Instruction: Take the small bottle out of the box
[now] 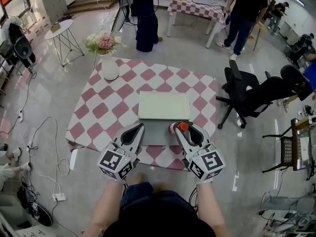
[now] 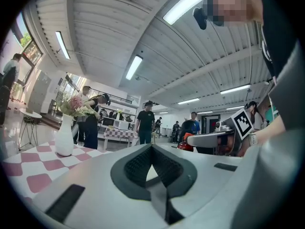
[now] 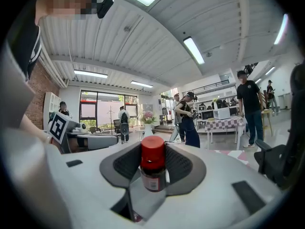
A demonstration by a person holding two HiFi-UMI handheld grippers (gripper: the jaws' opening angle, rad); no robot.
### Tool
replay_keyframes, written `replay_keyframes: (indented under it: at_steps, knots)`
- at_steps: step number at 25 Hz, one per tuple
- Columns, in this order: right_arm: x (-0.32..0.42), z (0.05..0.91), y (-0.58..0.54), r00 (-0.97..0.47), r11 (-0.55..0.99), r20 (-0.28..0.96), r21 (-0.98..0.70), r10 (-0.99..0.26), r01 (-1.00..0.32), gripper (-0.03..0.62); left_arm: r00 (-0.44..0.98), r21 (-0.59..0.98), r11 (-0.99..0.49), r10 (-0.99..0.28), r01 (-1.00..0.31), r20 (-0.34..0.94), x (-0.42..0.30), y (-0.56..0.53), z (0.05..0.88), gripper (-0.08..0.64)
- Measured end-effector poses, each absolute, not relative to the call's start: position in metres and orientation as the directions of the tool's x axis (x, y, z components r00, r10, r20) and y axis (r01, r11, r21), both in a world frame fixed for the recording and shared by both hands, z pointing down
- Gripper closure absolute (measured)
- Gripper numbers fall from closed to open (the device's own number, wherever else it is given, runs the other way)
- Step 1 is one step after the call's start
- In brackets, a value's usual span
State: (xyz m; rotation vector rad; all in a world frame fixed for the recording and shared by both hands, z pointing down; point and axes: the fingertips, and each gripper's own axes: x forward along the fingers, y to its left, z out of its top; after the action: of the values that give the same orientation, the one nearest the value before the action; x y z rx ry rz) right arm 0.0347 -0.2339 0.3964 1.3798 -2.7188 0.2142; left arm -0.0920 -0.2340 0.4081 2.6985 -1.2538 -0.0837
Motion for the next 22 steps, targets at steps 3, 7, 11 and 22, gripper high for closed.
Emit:
replay_keyframes:
  at_steps: [3,7,11,22]
  knots:
    - [0.037,0.390,-0.233,-0.591,0.584,0.125,-0.090,-0.797,-0.807,0.443,0.640,0.168,-0.629,-0.768,-0.759,0.011,-0.094,-0.234,0.404,0.552]
    - [0.040,0.380,-0.234,-0.590,0.584,0.111,-0.083,-0.800,-0.807,0.443,0.633,0.163,-0.625,-0.774,-0.763,-0.002,-0.095,-0.235,0.397,0.552]
    - [0.042,0.372,-0.234,-0.594,0.588,0.095,-0.080,-0.799,-0.805,0.443,0.631,0.155,-0.625,-0.776,-0.765,-0.014,-0.094,-0.236,0.392,0.552]
    - [0.049,0.352,-0.232,-0.600,0.595,0.073,-0.082,-0.796,-0.799,0.443,0.612,0.141,-0.611,-0.790,-0.779,-0.045,-0.097,-0.236,0.370,0.552]
